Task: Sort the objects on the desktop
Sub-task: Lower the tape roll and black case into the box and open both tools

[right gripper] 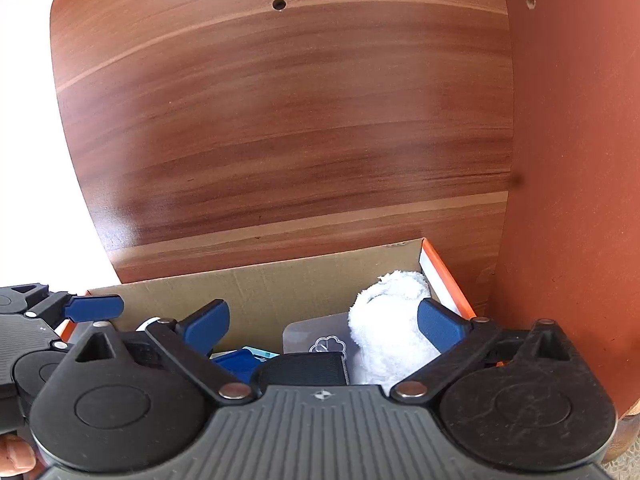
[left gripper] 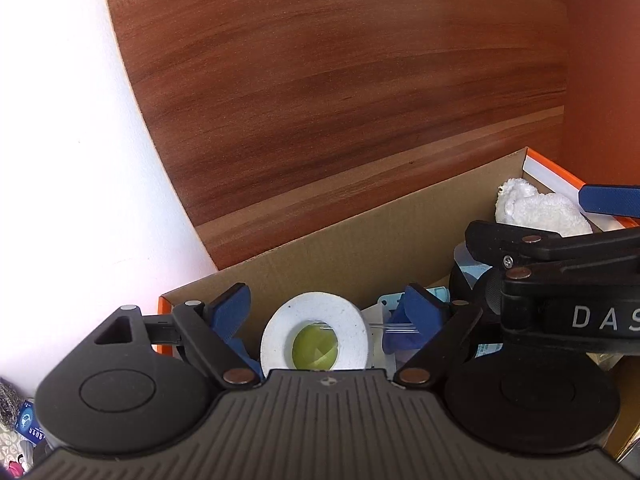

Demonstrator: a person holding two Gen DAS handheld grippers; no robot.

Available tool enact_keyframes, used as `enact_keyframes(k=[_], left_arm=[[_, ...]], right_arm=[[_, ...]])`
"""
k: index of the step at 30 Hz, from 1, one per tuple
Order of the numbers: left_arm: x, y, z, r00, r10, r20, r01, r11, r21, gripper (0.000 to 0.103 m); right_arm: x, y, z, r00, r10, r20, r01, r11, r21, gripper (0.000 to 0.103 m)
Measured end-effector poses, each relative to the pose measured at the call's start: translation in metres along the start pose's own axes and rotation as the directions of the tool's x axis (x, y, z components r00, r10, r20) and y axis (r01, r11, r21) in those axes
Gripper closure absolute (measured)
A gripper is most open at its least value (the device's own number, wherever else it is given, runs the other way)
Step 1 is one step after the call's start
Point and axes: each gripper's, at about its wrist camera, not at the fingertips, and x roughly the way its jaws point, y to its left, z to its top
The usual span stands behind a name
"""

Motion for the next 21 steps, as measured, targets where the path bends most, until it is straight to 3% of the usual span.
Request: enact_keyframes(k=[7, 10, 17, 21], left_arm=[[-0.018, 0.019, -0.019, 1.0, 0.002, 0.024, -0.002, 1.0, -0.03, 0.014], [-0.029, 0.025, -0.028, 0.998, 0.021, 0.055, -0.02, 0.999, -0.025, 0.008], [-0.057, 0.045, -0.048, 0.994, 0.047, 0.097, -0.045, 0.999, -0.027, 0.007], [-0.078, 0.064, -0.061, 0.994, 0.023, 0.103, -0.017, 0.998, -0.055, 0.007]], right_arm=[[-0.011, 0.001, -0.004, 0.994, -0.109, 0.019, 0.109, 0.994, -0.002, 0.0], [-0.016, -0.002, -0.005, 0.99, -0.138, 0.019, 0.138, 0.99, 0.016, 0.0], [-0.034, -0.003, -0.009, 0.988, -0.15, 0.026, 0.15, 0.989, 0.009, 0.0], [-0.046, 0.001, -0.011, 0.99, -0.139, 0.027, 0.14, 0.99, -0.008, 0.0]])
